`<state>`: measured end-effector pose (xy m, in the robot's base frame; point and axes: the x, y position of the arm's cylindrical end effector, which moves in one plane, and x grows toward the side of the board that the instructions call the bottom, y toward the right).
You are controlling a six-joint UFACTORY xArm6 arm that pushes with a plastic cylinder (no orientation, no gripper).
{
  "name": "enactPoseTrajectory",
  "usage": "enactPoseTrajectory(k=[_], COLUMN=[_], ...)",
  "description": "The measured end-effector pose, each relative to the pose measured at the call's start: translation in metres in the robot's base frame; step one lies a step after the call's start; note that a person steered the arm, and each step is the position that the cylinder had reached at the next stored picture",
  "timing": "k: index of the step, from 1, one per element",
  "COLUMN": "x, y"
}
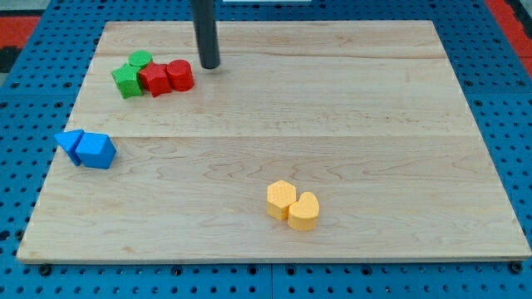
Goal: Separate the red blocks
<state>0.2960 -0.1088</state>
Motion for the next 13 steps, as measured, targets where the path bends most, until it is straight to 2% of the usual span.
enactPoseTrajectory(k=[1,3,5,7,8,10,11,13], x=[0.001,0.05,0.025,0.114,0.109,0.066,0.071,0.128], y=[-0.036,-0.038,-0.05,-0.064,-0.064,-0.083,-0.106,-0.11])
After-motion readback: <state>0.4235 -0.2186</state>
